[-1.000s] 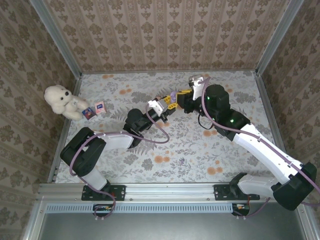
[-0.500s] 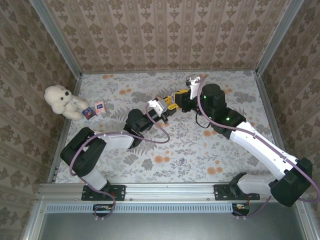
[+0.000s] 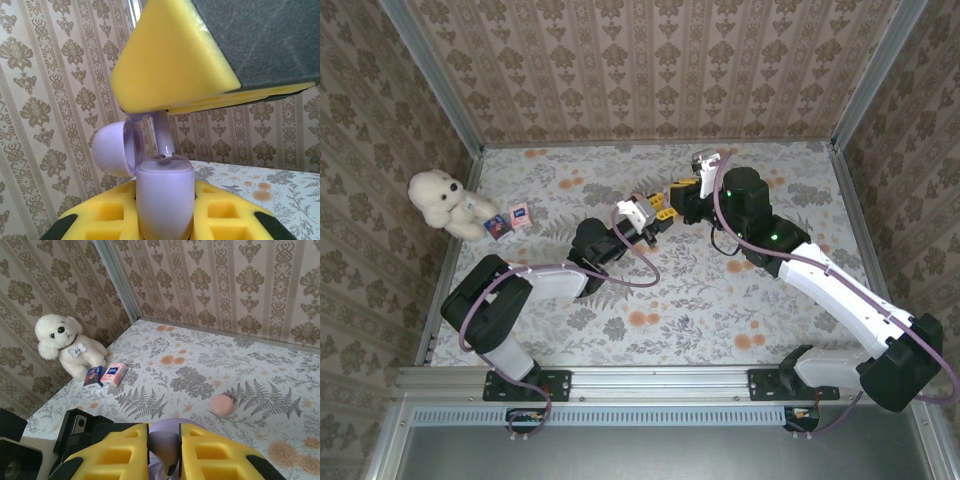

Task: Insert wireless bluetooth earbuds into charging case

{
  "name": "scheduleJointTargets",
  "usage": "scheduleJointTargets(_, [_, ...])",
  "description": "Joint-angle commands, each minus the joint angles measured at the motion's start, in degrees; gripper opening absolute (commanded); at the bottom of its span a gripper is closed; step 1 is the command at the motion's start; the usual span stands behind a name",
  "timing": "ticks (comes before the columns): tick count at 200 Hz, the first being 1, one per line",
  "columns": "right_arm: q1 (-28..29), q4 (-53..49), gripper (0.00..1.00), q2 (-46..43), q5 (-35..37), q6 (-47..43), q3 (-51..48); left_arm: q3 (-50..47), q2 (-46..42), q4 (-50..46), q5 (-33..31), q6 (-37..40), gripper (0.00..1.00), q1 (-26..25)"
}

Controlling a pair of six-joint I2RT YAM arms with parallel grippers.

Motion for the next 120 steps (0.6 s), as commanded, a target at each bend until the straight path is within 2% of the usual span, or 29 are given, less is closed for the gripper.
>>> scheduleJointTargets(1, [-0.4, 0.5, 0.19, -1.7, -0.6, 0.9, -1.1, 1.5, -1.8, 2.0, 0.5, -1.0, 0.00, -0.5])
scheduleJointTargets(87, [-0.9, 0.2, 0.19, -1.4, -1.0, 0.9, -2.5, 2.1, -1.8, 2.0, 0.8, -1.4, 0.00, -0.5])
scheduleJointTargets(120, [-0.9, -0.6, 0.19, -1.0, -3.7, -0.3, -1.9, 2.3, -1.9, 1.9, 0.7, -1.6, 0.00, -0.5])
